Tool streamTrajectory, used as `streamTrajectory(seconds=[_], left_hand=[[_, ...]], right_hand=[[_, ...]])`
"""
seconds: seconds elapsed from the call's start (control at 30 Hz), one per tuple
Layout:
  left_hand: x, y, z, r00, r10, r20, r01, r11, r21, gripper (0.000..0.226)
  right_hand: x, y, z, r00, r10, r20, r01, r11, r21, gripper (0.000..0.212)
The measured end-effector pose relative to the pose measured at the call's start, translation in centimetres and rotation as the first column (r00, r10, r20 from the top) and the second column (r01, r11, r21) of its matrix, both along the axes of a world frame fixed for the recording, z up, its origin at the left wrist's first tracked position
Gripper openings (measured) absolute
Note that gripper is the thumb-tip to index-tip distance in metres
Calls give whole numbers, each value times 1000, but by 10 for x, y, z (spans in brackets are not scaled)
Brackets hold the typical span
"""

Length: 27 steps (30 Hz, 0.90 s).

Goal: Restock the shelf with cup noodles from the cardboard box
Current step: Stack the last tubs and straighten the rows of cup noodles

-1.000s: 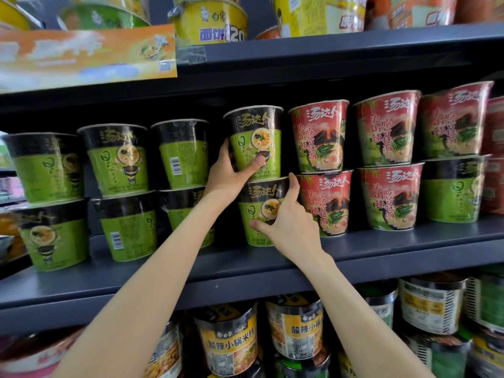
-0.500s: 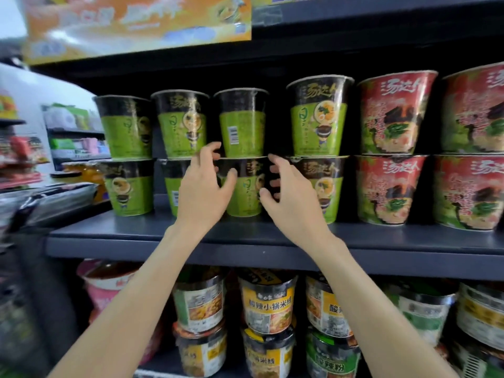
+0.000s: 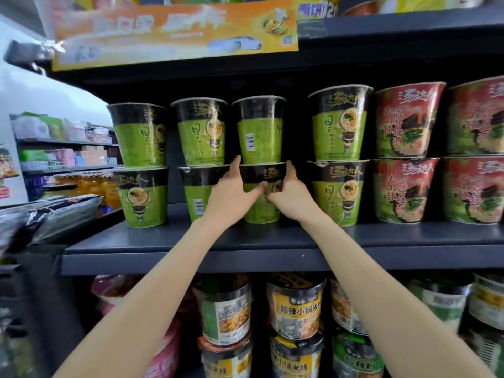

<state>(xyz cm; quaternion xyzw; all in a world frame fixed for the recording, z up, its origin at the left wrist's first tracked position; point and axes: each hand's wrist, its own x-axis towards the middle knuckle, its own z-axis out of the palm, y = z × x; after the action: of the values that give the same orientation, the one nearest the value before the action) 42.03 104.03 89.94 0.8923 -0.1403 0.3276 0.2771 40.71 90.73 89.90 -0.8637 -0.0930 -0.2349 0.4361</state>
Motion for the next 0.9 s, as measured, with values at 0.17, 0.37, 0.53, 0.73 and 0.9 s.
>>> streamTrajectory(seconds=[0.17,0.37,0.53,0.73,0.9], left_hand=[[9,14,0,994,-111,3,111,989,-102,91],[18,15,-2,969,-247,-19,241,956,-169,110],[22,8,-4,962,-273,-14,267,949,-170,96],[20,5,-4,958,-284,-29,274,944,-185,96],[15,1,-4,965,-254,-59,242,957,-160,94]], right_hand=[[-15,-1,-17,984,-88,152,88,996,9,91],[-36,-4,-26,963,-138,233,174,975,-141,74],[-40,-9,-26,955,-177,239,221,960,-173,72],[-37,-11,-27,943,-201,265,250,954,-168,68],[-31,-10,-29,922,-260,286,316,933,-171,73]])
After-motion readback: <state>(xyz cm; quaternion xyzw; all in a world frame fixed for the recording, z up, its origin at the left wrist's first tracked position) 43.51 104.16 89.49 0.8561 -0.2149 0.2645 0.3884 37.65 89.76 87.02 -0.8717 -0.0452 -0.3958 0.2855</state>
